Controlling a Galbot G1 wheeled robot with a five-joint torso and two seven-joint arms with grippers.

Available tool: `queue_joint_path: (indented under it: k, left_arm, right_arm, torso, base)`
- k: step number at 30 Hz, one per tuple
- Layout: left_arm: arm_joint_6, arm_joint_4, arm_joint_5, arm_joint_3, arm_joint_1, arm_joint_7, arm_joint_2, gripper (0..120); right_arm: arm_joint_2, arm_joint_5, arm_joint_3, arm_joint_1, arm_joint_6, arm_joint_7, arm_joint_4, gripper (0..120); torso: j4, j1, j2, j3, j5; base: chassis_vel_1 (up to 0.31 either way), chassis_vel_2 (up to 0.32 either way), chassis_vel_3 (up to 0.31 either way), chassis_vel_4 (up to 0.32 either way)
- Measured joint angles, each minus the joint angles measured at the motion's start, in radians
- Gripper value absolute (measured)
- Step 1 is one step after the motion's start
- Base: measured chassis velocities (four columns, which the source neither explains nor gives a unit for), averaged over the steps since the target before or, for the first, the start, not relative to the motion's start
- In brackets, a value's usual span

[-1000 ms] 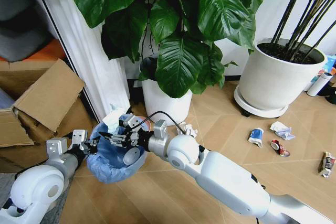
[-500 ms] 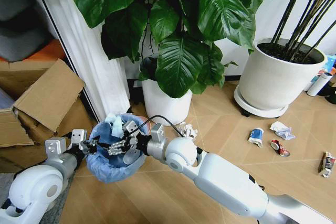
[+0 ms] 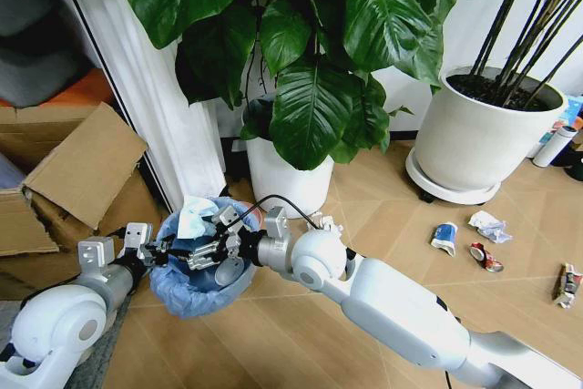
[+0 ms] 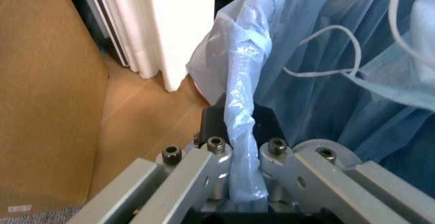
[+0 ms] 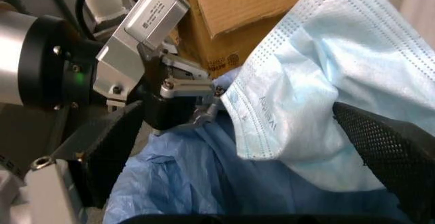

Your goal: Pick up the trash bin and place the garbage on the floor into it.

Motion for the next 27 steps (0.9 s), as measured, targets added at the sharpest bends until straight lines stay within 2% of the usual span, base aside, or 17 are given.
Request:
queue_joint_path:
  k: [9, 11, 14, 23, 27]
  left_arm:
    - [-0.001, 0.004, 0.006, -0.002, -0.001, 0.008, -0.008, 0]
    - [-0.002, 0.005, 0.008, -0.002, -0.001, 0.011, -0.007, 0]
    - [-0.002, 0.005, 0.008, -0.002, -0.003, 0.012, -0.007, 0]
    - [-0.004, 0.011, 0.013, 0.002, -0.007, 0.011, -0.017, 0]
    - [-0.006, 0.013, 0.015, 0.002, -0.007, 0.009, -0.023, 0]
  right_arm:
    - [-0.017, -0.032, 0.046, -0.007, 0.007, -0.009, -0.009, 100]
    - [-0.050, -0.097, 0.067, -0.008, -0.003, -0.086, -0.010, 100]
    - [-0.064, -0.105, 0.067, -0.009, 0.001, -0.091, -0.009, 100]
    - [-0.046, -0.077, 0.057, -0.014, 0.046, -0.043, -0.017, 100]
    - [-0.034, -0.055, 0.090, -0.024, 0.078, 0.011, -0.011, 100]
  torso:
    - [0.0002, 0.000, 0.000, 0.000, 0.0003]
    - [0.0000, 0.000, 0.000, 0.000, 0.0000]
    - [-0.0002, 0.000, 0.000, 0.000, 0.0001]
    - [0.0001, 0.000, 0.000, 0.000, 0.0000]
    - [0.0002, 0.000, 0.000, 0.000, 0.0000]
  base:
    - [0.000, 0.000, 0.000, 0.000]
    - [0.000, 0.000, 0.000, 0.000]
    - [0.000, 0.000, 0.000, 0.000]
    - [0.000, 0.000, 0.000, 0.000]
    - [0.000, 0.000, 0.000, 0.000]
